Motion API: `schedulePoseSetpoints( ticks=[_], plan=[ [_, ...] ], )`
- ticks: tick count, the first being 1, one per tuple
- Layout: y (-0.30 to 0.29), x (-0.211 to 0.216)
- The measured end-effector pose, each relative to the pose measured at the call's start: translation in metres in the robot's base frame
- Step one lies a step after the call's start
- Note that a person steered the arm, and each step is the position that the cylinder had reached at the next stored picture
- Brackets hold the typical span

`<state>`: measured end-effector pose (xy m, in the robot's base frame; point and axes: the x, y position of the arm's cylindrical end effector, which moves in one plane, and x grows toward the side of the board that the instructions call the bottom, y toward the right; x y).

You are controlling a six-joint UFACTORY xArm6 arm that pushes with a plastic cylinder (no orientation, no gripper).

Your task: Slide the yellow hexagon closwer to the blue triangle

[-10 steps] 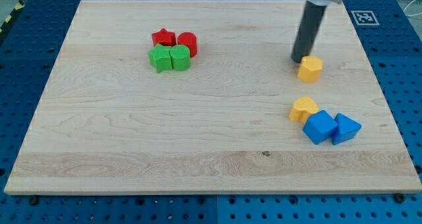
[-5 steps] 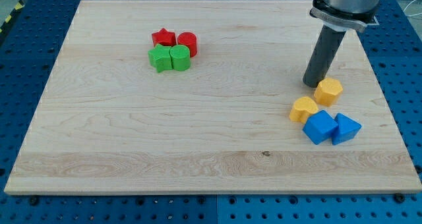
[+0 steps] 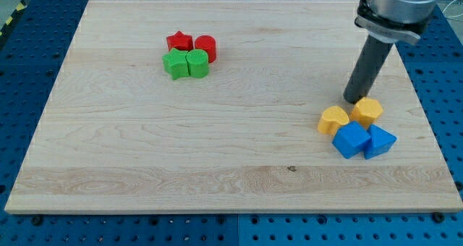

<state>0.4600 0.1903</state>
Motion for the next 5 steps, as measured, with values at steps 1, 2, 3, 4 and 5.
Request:
schedulePoseSetpoints(
  ticks=[1,2,3,4,5],
  plan=[
    [0.0,0.006],
    [0.0,0.001],
    [0.0,-0.005],
    [0.0,-0.003],
    [0.0,0.003]
  ],
)
